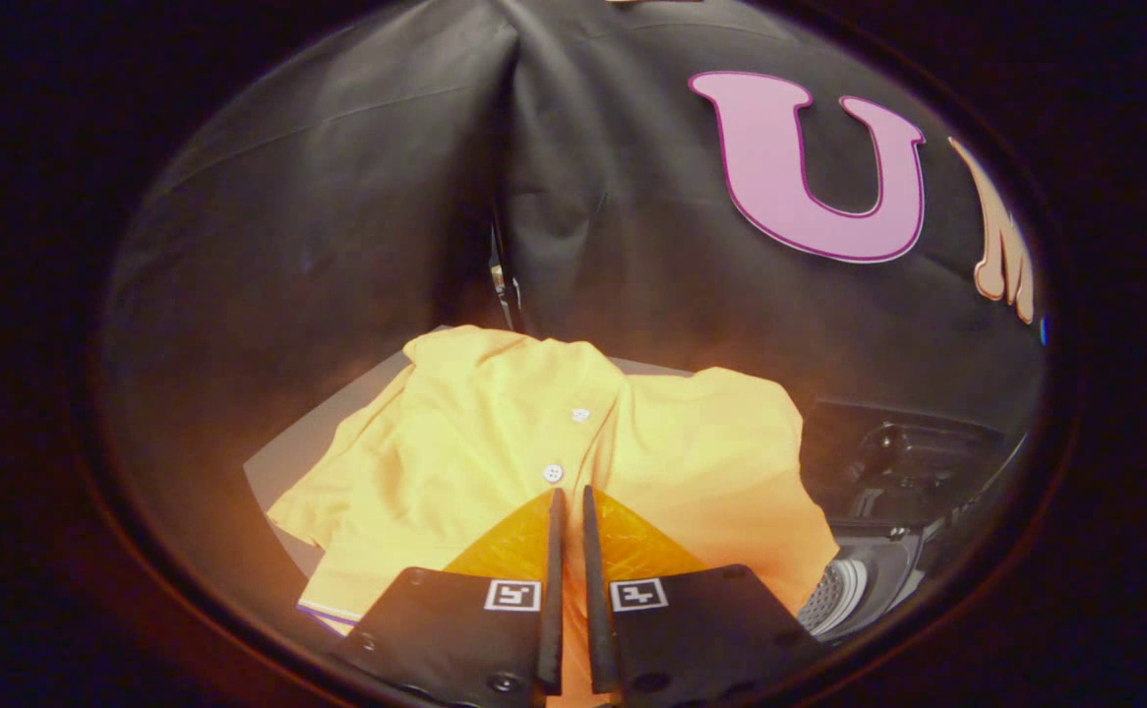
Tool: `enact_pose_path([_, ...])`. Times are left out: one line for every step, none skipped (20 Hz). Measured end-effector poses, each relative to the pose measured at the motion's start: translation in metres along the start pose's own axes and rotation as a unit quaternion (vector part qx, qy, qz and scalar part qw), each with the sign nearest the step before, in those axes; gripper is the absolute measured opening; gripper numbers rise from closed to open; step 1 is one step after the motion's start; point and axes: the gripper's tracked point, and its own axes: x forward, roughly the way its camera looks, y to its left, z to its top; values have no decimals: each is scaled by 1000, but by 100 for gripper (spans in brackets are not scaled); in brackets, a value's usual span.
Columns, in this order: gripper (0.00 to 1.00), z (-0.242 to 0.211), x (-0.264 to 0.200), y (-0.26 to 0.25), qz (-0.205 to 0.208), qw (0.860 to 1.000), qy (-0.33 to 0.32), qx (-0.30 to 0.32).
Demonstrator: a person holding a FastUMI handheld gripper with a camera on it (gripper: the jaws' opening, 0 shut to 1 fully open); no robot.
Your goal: Put the clothes into the washing machine and then close the washing machine lid.
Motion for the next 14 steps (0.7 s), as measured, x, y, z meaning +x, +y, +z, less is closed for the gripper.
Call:
enact_pose_path([8, 3, 1, 3, -3, 1000, -7, 0])
enact_pose_path([4, -1, -3, 2, -5, 1000, -5, -13])
enact_pose_path([1, 0, -3, 1, -8, 1000, -11, -22])
enact_pose_path([1, 2, -3, 1, -12, 999, -15, -27])
enact_pose_path([1, 3, -4, 2, -13, 999, -18, -29])
enact_pose_path([1, 4, -7, 1, -13, 999, -20, -29])
enact_pose_path([1, 6, -9, -1, -13, 999, -21, -25])
enact_pose_path([1, 8, -12, -4, -14, 999, -22, -19])
enact_pose_path([1, 11, -15, -9, -17, 999, -25, -12])
enact_pose_path([1, 9, -18, -19, -23, 999, -27, -7])
enact_pose_path([1, 9, -22, -32, -31, 999, -29, -5])
enact_pose_path([1, 8, -26, -45, -43, 999, -32, -4])
enact_pose_path([1, 9, -32, -59, -56, 998, -35, -4])
enact_pose_path([1, 7, -38, -72, -70, 997, -39, -4])
